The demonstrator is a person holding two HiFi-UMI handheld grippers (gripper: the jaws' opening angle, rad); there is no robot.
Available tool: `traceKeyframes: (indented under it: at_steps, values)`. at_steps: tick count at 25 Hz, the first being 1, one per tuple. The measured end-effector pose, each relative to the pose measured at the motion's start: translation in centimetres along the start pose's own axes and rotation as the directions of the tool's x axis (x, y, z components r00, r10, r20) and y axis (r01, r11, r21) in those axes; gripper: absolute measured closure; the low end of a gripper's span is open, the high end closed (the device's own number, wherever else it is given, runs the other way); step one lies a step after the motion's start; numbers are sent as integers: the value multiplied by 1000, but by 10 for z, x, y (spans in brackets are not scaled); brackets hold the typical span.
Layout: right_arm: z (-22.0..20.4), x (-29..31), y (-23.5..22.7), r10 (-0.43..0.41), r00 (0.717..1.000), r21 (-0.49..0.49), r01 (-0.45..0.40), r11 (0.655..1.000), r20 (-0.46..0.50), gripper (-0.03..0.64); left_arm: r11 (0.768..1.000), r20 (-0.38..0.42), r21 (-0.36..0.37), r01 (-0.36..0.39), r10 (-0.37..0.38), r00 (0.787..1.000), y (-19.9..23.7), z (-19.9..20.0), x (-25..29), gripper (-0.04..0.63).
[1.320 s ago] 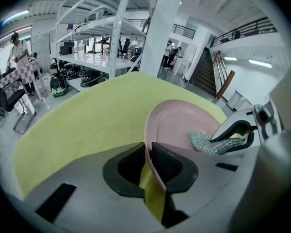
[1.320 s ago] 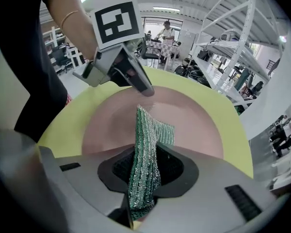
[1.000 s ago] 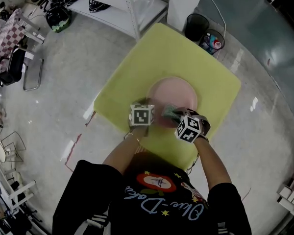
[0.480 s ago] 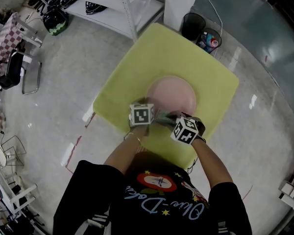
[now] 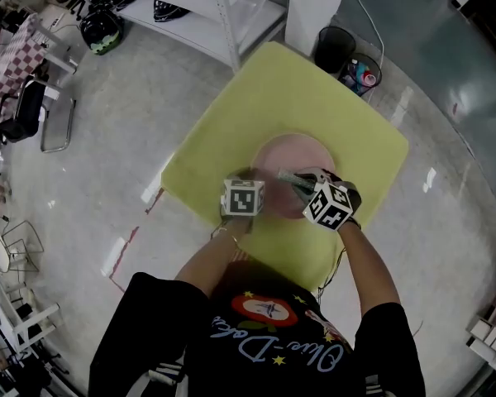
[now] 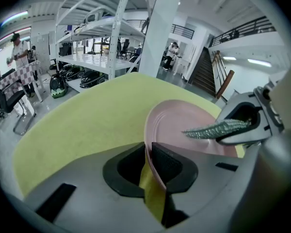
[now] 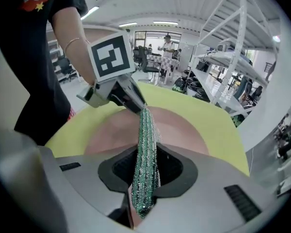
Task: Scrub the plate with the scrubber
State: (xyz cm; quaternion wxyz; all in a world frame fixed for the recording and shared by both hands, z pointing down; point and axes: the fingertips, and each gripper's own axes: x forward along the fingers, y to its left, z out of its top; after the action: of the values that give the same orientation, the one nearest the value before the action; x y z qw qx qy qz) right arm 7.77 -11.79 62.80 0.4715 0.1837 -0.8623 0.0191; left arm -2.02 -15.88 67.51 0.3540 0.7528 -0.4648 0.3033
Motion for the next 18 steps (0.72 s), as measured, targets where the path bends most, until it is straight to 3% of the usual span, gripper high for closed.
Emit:
traceKeyframes:
  at_steps: [9, 13, 16, 18]
  values:
    - [6, 12, -49, -93, 995, -106, 89, 990, -28, 552, 1000, -16, 15, 6, -6, 1000, 0, -1, -2, 555]
    - [13, 23, -51, -85, 995, -194, 74, 978, -45, 552, 1000, -14, 20, 6, -6, 1000, 2, 0, -1, 555]
    - [6, 33, -48, -70, 991, -292, 35, 956, -112, 552, 1000, -24, 21, 5, -4, 1000, 5, -3, -1, 555]
    - [-3, 35, -49, -74, 987, -306, 27, 952, -144, 552, 1000, -28, 19, 13, -13, 1000, 4, -4, -1, 555]
